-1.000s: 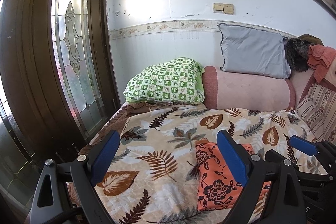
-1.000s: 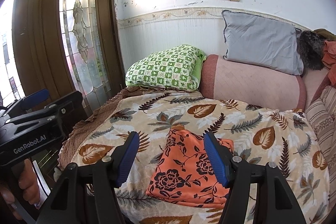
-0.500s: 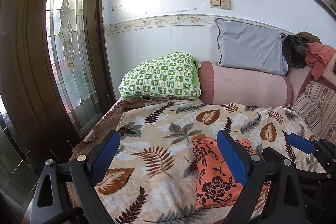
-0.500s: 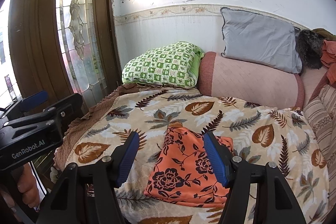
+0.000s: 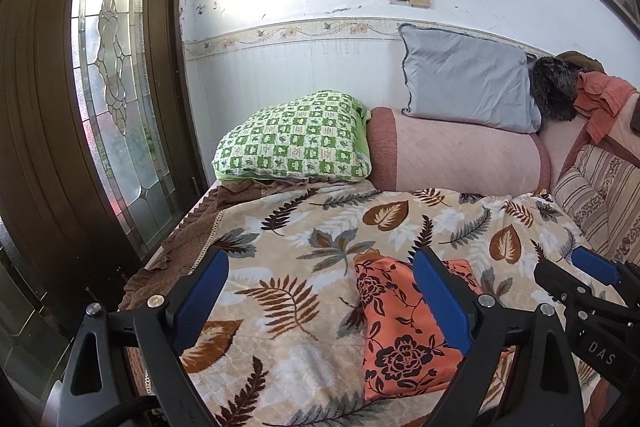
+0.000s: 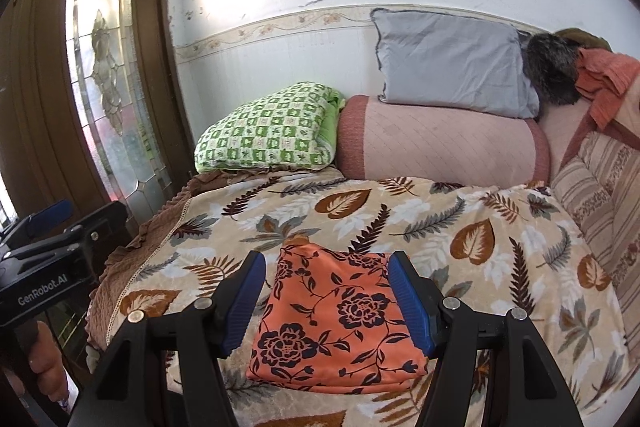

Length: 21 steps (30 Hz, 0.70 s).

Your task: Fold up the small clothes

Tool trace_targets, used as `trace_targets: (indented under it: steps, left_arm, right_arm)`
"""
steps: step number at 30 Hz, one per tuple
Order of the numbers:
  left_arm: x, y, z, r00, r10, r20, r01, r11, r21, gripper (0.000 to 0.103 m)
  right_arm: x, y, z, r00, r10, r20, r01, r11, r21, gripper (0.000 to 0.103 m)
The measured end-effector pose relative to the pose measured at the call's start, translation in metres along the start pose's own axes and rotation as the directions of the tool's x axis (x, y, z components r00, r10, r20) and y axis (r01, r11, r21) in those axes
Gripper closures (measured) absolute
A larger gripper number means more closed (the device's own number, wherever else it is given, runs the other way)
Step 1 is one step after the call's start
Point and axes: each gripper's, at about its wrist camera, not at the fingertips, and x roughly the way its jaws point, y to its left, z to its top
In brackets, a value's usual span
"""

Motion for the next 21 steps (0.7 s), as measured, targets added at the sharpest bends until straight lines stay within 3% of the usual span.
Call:
trace_targets:
  steps: [12, 17, 21]
  left_arm:
    - [0.013, -0.002, -0.001, 1.000, -0.021, 0.003, 0.021, 1.000, -0.003, 0.009]
    - [0.039, 0.002, -0.008, 0.997, -0.041, -0.061, 0.039, 0.999, -0.035, 0.009]
    - [0.046, 0.002, -0.010, 0.998, -0.030, -0.050, 0.028, 0.999, -0.038, 0.009]
  right_arm:
    - [0.013, -0.003, -0.002, 1.000, 0.008, -0.023, -0.007, 1.000, 0.010, 0.036]
    - [0.025, -0.012, -0.003, 0.999, 0.002, -0.050, 0.000, 0.999, 0.034, 0.036]
    - [0.038, -0.031, -0.006, 0.997, -0.023, -0.073, 0.028, 0.996, 0.080, 0.036]
